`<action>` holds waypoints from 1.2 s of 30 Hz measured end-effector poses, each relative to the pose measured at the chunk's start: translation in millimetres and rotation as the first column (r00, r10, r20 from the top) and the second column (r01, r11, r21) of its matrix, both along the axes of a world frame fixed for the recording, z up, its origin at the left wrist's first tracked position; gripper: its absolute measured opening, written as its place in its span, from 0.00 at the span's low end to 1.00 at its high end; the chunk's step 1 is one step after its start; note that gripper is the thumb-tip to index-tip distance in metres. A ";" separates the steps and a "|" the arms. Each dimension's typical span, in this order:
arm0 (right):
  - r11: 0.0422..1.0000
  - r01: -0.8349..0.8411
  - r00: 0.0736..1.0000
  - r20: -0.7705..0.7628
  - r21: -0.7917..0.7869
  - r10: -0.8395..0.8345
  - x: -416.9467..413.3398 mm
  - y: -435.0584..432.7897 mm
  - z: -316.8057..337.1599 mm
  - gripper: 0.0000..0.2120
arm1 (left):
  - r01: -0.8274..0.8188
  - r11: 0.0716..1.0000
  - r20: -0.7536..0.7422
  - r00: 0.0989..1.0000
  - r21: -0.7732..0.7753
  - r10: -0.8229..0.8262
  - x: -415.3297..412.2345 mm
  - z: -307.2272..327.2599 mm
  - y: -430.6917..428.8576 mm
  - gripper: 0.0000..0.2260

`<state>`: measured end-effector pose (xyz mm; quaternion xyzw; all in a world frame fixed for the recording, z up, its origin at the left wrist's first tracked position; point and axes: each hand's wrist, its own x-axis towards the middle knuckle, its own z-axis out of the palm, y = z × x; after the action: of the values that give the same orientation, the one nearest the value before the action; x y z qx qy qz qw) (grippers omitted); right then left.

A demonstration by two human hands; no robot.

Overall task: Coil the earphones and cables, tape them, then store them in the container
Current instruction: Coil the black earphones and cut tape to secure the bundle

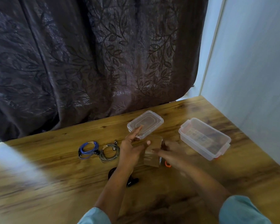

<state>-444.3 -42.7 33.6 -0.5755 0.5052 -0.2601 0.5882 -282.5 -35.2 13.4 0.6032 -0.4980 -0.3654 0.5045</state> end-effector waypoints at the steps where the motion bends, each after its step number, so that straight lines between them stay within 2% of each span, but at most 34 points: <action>1: 1.000 0.005 1.000 0.007 -0.022 -0.005 2.9 0.0 -0.6 0.07 | -0.016 1.000 -0.007 1.000 0.000 0.016 -0.5 -0.2 0.5 0.26; 3: 0.995 0.018 0.999 -0.040 -0.094 -0.021 7.1 -1.5 -0.2 0.06 | -0.073 0.997 -0.049 0.996 -0.003 0.073 1.2 -0.3 2.9 0.25; 5: 0.951 -0.057 0.969 -0.247 -0.303 -0.020 6.1 -5.6 -3.5 0.04 | -0.123 0.992 -0.118 0.985 0.010 0.123 6.2 1.6 7.1 0.23; 7: 0.871 -0.209 0.894 -0.447 -0.445 -0.014 2.9 -9.5 -7.0 0.08 | -0.160 0.987 -0.148 0.976 0.025 0.162 14.0 2.0 12.7 0.21; 11: 0.756 -0.406 0.729 -0.681 -0.513 -0.070 3.9 -12.9 -15.9 0.16 | -0.148 0.986 -0.189 0.969 0.070 0.159 25.2 -3.0 25.7 0.17; 15: 0.709 -0.498 0.661 -0.748 -0.500 -0.064 15.6 -10.2 -26.2 0.17 | -0.102 0.989 -0.268 0.955 0.103 0.127 26.5 -7.1 36.8 0.16; 20: 0.710 -0.482 0.694 -0.718 -0.513 -0.047 20.0 -12.1 -27.3 0.15 | -0.089 0.988 -0.352 0.927 0.129 0.129 33.0 -4.9 48.0 0.14; 22: 0.712 -0.422 0.766 -0.641 -0.560 -0.050 23.2 -13.5 -20.8 0.10 | -0.062 0.987 -0.407 0.906 0.147 0.118 35.0 -3.7 52.1 0.14; 24: 0.755 -0.314 0.867 -0.498 -0.576 -0.020 32.5 -13.5 -10.6 0.08 | -0.032 0.987 -0.464 0.880 0.159 0.103 36.0 -1.6 55.5 0.14; 26: 0.833 -0.222 0.942 -0.332 -0.507 0.049 45.9 -10.8 0.7 0.07 | -0.005 0.987 -0.508 0.857 0.160 0.087 36.4 0.7 57.8 0.14; 28: 0.921 -0.144 0.987 -0.123 -0.361 0.106 58.3 -6.8 7.2 0.06 | 0.013 0.987 -0.545 0.835 0.157 0.075 37.2 3.5 59.7 0.14; 30: 0.976 -0.101 0.993 0.042 -0.193 0.111 66.6 -1.4 10.4 0.07 | 0.035 0.989 -0.562 0.826 0.144 0.053 39.0 5.3 61.6 0.14; 33: 0.985 -0.106 0.992 0.048 -0.139 0.114 72.9 0.9 8.7 0.07 | 0.056 0.989 -0.559 0.829 0.134 0.029 43.2 5.3 63.6 0.15; 36: 0.985 -0.103 0.994 0.025 -0.139 0.108 77.7 1.0 6.5 0.03 | 0.050 0.989 -0.572 0.819 0.137 0.038 48.1 4.3 66.3 0.15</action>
<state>-366.5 -41.7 40.1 -0.6363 0.4451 -0.2721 0.5682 -234.4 31.0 17.7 0.4991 -0.2969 -0.5669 0.5843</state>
